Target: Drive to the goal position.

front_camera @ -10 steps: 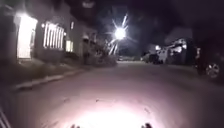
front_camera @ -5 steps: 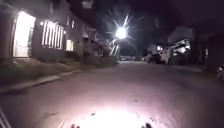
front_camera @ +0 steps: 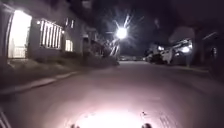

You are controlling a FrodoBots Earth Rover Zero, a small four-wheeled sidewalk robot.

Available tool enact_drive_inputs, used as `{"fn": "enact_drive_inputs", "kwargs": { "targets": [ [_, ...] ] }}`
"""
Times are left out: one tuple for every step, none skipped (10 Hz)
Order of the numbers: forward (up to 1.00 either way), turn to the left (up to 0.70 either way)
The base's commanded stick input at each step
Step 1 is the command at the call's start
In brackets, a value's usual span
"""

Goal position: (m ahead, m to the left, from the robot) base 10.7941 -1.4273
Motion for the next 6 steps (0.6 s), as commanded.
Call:
{"fn": "enact_drive_inputs", "kwargs": {
  "targets": [
    [0.70,-0.28],
    [0.70,0.00],
    [0.70,0.00],
    [0.70,0.00],
    [0.70,0.00],
    [0.70,0.00]
  ]
}}
